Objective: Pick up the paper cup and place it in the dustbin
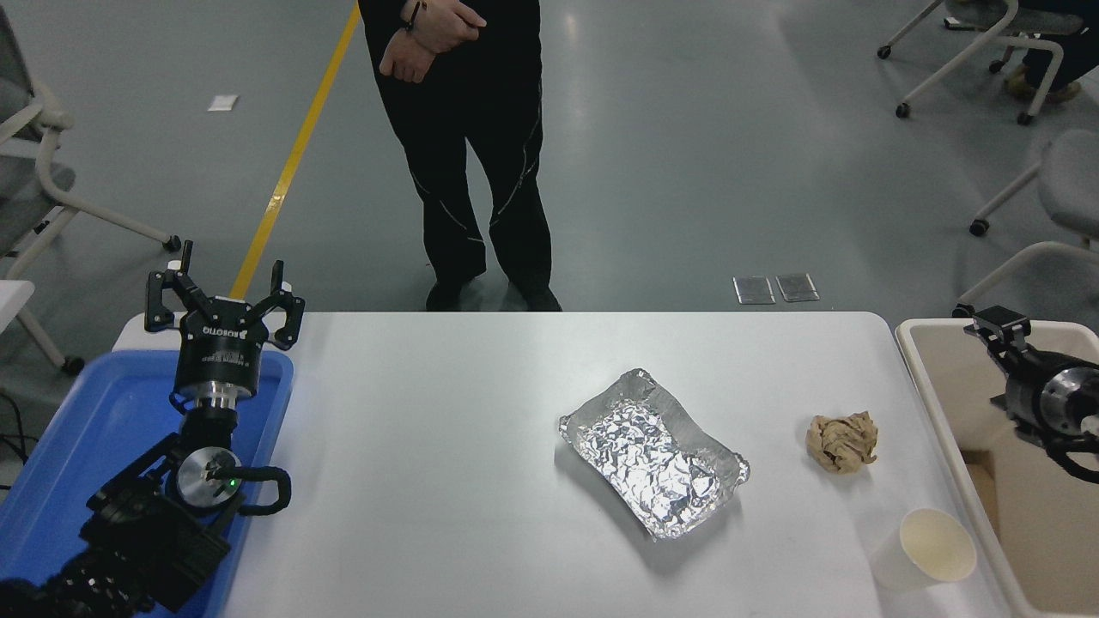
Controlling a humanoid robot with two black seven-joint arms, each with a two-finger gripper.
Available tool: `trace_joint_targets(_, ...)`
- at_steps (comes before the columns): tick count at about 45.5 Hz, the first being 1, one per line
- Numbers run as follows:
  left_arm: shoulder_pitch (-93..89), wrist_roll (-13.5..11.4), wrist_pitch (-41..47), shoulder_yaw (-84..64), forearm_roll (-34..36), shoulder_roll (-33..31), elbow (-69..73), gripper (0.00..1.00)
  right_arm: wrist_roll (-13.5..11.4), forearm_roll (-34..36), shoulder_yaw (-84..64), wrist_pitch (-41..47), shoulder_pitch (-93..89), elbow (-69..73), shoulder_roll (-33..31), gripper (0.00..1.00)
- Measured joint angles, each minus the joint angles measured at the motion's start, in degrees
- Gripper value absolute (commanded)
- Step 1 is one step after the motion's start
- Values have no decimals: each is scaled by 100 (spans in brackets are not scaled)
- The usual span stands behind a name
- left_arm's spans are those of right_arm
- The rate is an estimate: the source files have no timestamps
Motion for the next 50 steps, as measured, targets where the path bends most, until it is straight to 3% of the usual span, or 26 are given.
trace_joint_targets(19,-8,3,-4,0,0,0,-4,99,5,173,-2388,308,1972,627,1283,100)
trace_joint_targets(32,-1,3,-1,0,1,0,0,99,25,-405,-3575,1026,3369,1728,2087,100)
trace_joint_targets(50,0,3,2,-4,0,0,4,99,42,-1113,-4565,3295,5766,2903,2308,100)
